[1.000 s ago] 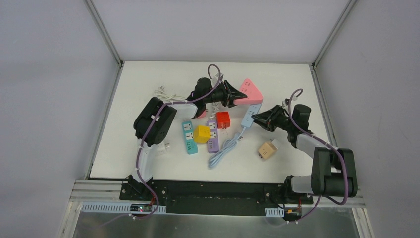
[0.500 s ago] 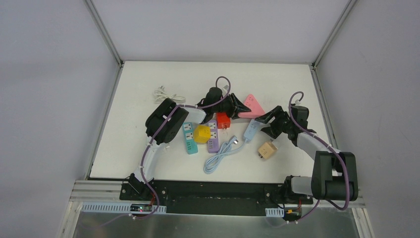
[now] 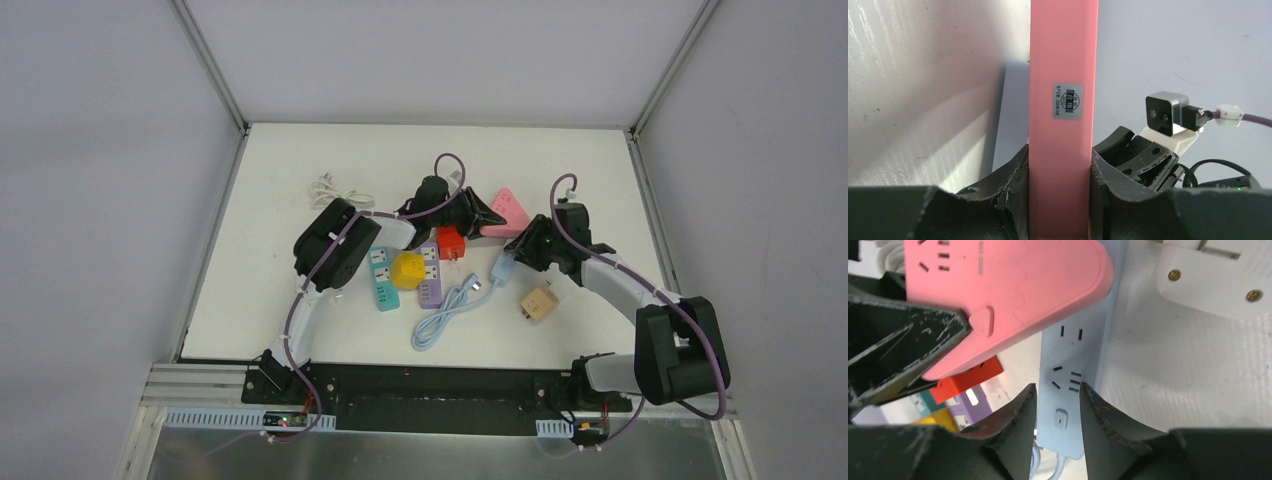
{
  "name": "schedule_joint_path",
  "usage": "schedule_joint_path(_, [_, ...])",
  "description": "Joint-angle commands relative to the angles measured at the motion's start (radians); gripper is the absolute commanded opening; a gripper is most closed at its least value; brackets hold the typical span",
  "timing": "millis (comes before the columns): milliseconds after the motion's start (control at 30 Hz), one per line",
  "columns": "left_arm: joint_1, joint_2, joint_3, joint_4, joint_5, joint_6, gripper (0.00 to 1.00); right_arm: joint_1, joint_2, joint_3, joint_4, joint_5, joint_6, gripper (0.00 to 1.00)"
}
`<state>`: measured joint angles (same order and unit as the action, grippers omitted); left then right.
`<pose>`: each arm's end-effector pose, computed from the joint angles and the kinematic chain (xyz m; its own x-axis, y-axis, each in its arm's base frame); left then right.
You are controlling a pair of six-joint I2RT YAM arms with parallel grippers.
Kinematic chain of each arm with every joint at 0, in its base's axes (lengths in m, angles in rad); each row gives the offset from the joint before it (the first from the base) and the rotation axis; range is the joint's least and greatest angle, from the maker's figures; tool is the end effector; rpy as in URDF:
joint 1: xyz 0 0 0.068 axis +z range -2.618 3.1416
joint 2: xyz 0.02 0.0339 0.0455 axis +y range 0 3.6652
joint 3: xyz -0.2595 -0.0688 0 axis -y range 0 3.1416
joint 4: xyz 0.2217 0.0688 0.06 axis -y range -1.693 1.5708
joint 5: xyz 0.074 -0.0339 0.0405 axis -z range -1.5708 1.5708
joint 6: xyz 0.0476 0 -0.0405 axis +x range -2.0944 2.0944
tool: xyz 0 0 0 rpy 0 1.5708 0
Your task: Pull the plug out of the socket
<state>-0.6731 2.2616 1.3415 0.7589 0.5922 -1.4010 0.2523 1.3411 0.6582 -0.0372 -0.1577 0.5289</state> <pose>0.3583 -0.3196 0.1552 -0.9556 -0.2840 -0.0785 0.0365 0.1502 -0.9880 0.2516 0.0726 0.1930 -0.7334 0.3255 -0.5968 0.0107 0.8833 0.4687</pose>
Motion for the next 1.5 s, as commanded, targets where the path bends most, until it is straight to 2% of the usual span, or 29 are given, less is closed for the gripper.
schedule_joint_path(0, [0.003,0.000,-0.014,0.081,-0.011,0.009,0.00,0.055,0.078,0.081,-0.096,0.219,-0.050,0.38])
schedule_joint_path(233, [0.003,0.000,-0.016,0.100,-0.009,0.005,0.00,0.134,0.170,0.091,-0.130,0.286,-0.068,0.37])
schedule_joint_path(433, [0.004,-0.016,0.005,0.172,0.010,-0.081,0.00,0.151,0.222,0.062,-0.121,0.276,-0.057,0.24])
schedule_joint_path(600, [0.004,-0.018,0.023,0.300,0.007,-0.173,0.00,0.153,0.231,0.046,-0.116,0.268,-0.052,0.20])
schedule_joint_path(667, [0.004,-0.024,0.018,0.314,-0.006,-0.167,0.00,0.153,0.227,0.048,-0.116,0.261,-0.049,0.20])
schedule_joint_path(800, [0.004,-0.024,0.009,0.301,-0.007,-0.070,0.00,0.152,0.223,0.057,-0.115,0.251,-0.045,0.19])
schedule_joint_path(1067, [-0.001,-0.059,-0.014,-0.004,0.003,0.277,0.00,0.152,0.233,0.073,-0.128,0.251,-0.044,0.15])
schedule_joint_path(1133, [-0.002,-0.058,-0.003,-0.042,0.028,0.290,0.00,0.152,0.235,0.073,-0.130,0.248,-0.043,0.14])
schedule_joint_path(1200, [0.003,-0.045,0.004,0.017,0.060,0.208,0.00,0.153,0.238,0.071,-0.131,0.246,-0.043,0.13])
schedule_joint_path(1367, [0.019,0.068,0.023,0.489,0.033,-0.259,0.00,0.151,0.245,0.068,-0.126,0.236,-0.042,0.11])
schedule_joint_path(1467, [0.020,0.090,0.039,0.577,0.008,-0.343,0.00,0.151,0.244,0.070,-0.125,0.234,-0.041,0.11])
